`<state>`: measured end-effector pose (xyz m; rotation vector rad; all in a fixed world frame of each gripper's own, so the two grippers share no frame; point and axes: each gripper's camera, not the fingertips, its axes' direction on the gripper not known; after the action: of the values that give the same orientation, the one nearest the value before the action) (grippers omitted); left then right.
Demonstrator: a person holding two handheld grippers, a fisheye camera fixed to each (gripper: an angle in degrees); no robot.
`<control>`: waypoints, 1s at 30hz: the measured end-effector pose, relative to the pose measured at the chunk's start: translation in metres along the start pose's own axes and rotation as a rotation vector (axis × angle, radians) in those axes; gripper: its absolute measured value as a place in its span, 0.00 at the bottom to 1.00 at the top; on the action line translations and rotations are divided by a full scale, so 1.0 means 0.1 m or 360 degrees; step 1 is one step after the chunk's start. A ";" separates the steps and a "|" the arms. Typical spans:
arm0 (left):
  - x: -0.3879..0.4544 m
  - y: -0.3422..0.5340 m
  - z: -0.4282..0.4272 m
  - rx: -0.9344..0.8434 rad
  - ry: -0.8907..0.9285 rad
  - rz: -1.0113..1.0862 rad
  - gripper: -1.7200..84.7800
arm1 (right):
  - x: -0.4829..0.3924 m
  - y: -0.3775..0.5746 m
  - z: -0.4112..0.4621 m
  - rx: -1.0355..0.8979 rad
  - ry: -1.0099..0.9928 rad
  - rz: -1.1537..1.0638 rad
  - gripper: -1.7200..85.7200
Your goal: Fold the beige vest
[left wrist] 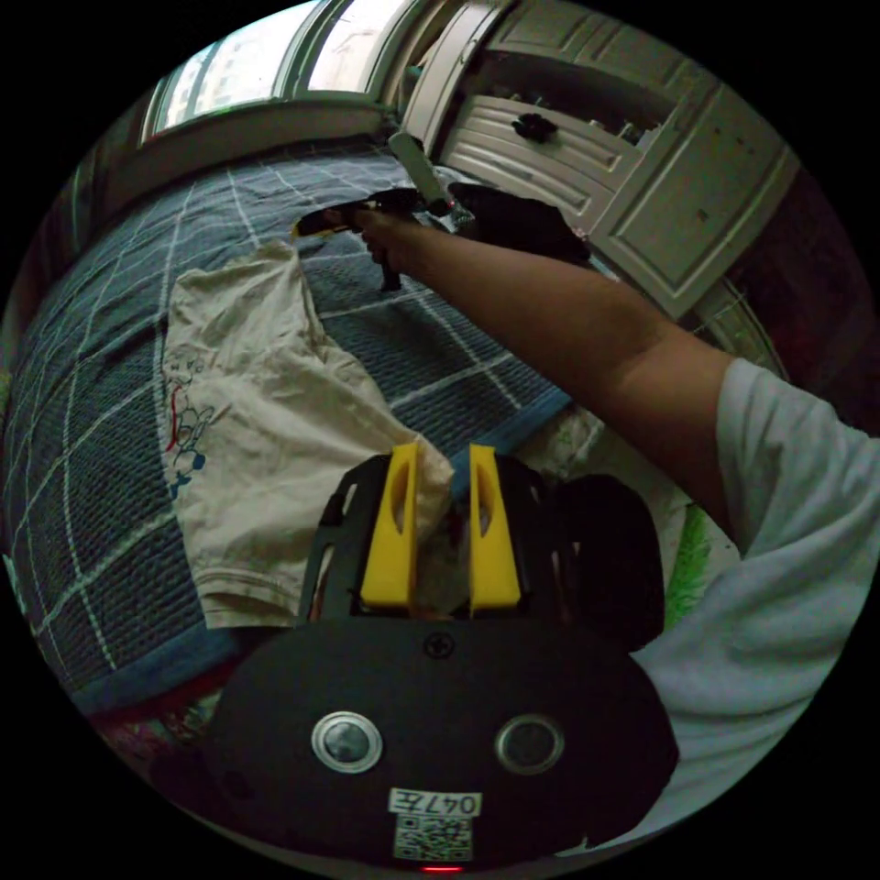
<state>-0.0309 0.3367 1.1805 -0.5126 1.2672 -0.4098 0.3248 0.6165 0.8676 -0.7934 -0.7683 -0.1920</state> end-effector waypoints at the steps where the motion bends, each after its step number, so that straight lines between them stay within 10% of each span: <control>1: 0.05 0.01 -0.03 0.0025 0.0006 0.0010 0.11 | -0.03 0.01 -0.10 0.0005 0.0030 -0.0059 0.07; 14: -0.12 0.25 0.07 -0.0057 0.0318 -0.0092 0.10 | -0.71 0.77 -0.88 -0.0198 -0.0258 -0.0545 0.06; 30: 0.07 0.20 0.24 -0.0130 0.0044 0.0058 0.11 | -1.02 1.71 -1.33 -0.0399 -0.0494 -0.0061 0.02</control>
<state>-0.0052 0.3521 1.1685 -0.5535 1.3221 -0.3364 0.3977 0.6307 0.6405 -1.0613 -1.0663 -0.2048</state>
